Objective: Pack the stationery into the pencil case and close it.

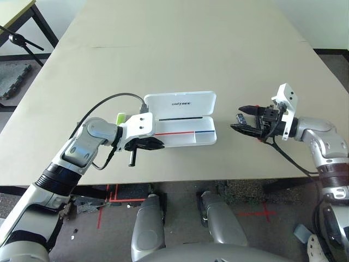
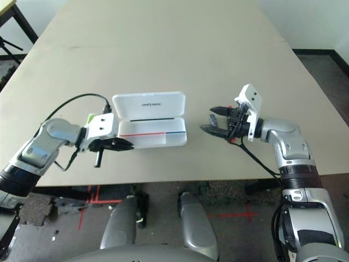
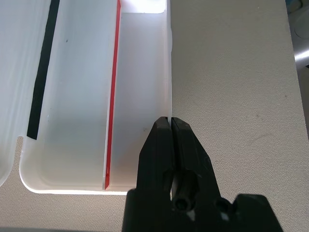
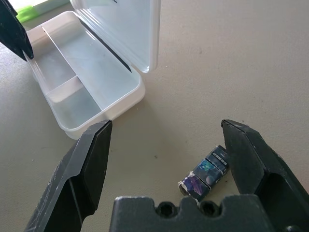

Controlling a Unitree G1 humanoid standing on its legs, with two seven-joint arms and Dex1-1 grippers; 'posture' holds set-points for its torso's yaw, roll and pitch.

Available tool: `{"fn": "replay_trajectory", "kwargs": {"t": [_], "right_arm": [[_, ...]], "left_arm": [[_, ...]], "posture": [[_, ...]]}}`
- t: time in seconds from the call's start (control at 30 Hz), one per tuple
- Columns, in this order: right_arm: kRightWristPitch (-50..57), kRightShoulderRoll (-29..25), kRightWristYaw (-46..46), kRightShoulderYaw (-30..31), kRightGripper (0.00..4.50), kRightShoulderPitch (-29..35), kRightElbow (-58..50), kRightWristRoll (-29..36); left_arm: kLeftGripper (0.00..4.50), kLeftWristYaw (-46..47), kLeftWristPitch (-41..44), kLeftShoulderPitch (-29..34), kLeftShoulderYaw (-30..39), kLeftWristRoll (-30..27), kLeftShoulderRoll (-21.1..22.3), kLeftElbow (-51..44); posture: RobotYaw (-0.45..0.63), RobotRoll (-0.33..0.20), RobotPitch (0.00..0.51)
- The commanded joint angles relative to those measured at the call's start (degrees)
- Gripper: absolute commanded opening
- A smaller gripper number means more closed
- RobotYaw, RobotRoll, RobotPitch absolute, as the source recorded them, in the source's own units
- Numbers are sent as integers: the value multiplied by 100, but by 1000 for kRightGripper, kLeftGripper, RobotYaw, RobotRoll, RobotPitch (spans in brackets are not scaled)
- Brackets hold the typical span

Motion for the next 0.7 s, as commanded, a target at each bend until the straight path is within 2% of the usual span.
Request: {"fn": "replay_trajectory", "kwargs": {"t": [0.03, 0.07, 0.3, 0.37, 0.7], "right_arm": [[47, -20, 7, 59, 4500, 54, -133, 22], [46, -18, 7, 61, 4500, 54, -134, 20], [36, -8, 18, 65, 4500, 51, -124, 16], [32, -11, 25, 62, 4500, 59, -125, 18], [80, -13, 32, -74, 4500, 43, -198, 176]], "left_arm": [[782, -16, 35, 50, 41, 76, -8, -70], [1042, -40, 62, 74, 75, 30, -9, -133], [3815, -120, 572, 295, 479, -455, 110, -856], [4467, -107, 753, 380, 639, -616, 174, -1112], [4467, 164, 1504, 613, 1733, -1525, 338, -1848]], "posture": [[-65, 0, 176], [-65, 0, 176], [-59, 0, 178], [-59, 0, 178], [-63, 0, 175]]}}
